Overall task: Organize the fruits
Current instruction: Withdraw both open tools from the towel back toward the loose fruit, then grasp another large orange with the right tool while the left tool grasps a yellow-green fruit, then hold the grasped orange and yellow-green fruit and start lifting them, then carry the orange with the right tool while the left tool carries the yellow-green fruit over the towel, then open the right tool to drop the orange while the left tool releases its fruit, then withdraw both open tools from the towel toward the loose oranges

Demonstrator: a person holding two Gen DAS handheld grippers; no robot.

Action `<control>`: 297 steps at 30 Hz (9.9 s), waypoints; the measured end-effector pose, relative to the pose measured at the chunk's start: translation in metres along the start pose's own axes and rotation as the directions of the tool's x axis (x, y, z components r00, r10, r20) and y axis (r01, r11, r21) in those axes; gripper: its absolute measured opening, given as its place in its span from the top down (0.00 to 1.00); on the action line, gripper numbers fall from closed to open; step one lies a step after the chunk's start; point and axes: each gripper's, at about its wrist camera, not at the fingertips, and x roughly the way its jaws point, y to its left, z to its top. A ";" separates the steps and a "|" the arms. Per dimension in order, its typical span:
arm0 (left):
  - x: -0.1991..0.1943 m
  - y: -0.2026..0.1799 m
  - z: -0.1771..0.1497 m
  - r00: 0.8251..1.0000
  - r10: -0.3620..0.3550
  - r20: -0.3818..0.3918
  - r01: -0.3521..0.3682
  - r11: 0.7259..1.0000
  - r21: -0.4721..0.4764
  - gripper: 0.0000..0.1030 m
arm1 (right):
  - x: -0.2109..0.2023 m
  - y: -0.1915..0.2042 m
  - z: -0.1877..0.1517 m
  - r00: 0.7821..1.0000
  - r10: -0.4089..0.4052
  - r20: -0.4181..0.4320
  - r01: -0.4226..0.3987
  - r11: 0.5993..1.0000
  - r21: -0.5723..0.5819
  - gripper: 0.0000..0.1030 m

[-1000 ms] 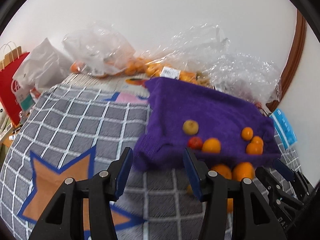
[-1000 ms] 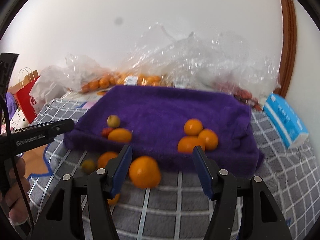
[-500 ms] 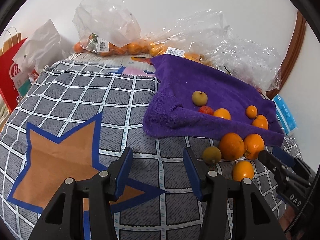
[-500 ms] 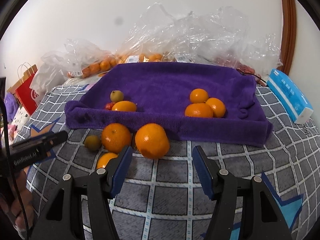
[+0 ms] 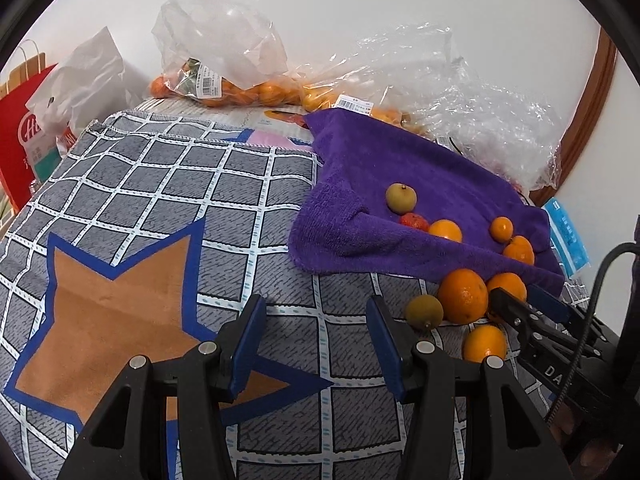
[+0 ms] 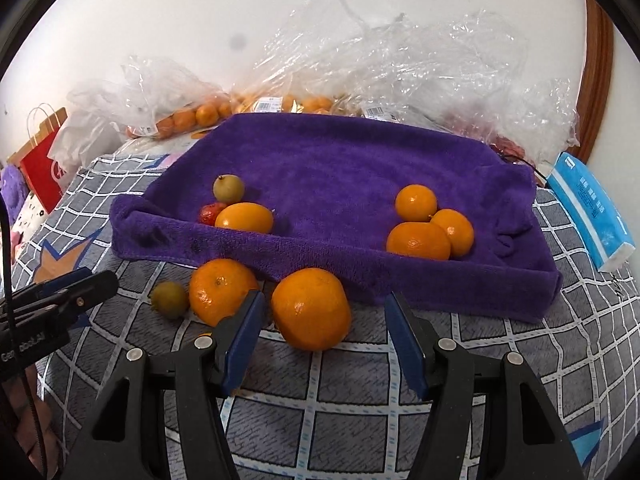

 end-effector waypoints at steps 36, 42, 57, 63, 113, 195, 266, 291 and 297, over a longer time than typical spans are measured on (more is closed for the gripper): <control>0.008 -0.058 -0.004 0.993 -0.060 -0.102 0.076 0.984 0.161 0.53 | -0.039 -0.049 -0.039 0.999 -0.015 0.039 0.012 0.998 0.061 0.61; 0.022 -0.067 0.000 0.995 -0.027 -0.099 0.045 0.982 0.182 0.59 | -0.038 -0.060 -0.042 0.999 -0.023 0.034 0.021 0.997 0.068 0.61; 0.027 -0.081 -0.001 0.997 -0.010 -0.081 0.029 0.970 0.243 0.76 | -0.025 -0.071 -0.038 1.000 0.002 0.000 -0.002 0.991 0.132 0.60; 0.028 -0.080 -0.001 0.997 -0.013 -0.082 0.032 0.971 0.236 0.76 | -0.023 -0.075 -0.039 0.999 0.037 -0.007 -0.036 0.987 0.158 0.60; 0.004 -0.080 -0.002 0.999 -0.036 0.038 0.026 0.973 0.228 0.76 | -0.024 -0.066 -0.040 1.000 -0.023 -0.013 0.024 0.994 0.110 0.61; 0.011 -0.058 0.093 0.995 -0.061 0.079 0.057 0.997 0.058 0.76 | -0.033 -0.085 0.060 0.981 -0.001 0.193 -0.032 0.985 0.171 0.61; 0.000 -0.054 0.060 0.997 0.036 0.074 -0.048 0.986 0.158 0.68 | -0.041 -0.058 0.026 0.987 -0.135 0.083 0.118 0.977 0.179 0.45; -0.025 0.042 -0.006 0.995 0.064 -0.072 -0.064 0.998 -0.007 0.68 | -0.026 0.044 -0.025 0.993 0.084 -0.077 -0.076 0.992 0.102 0.54; -0.021 0.042 -0.011 0.996 0.058 -0.068 -0.057 0.998 0.004 0.68 | -0.007 0.045 -0.027 0.990 0.082 -0.113 -0.069 0.991 0.116 0.61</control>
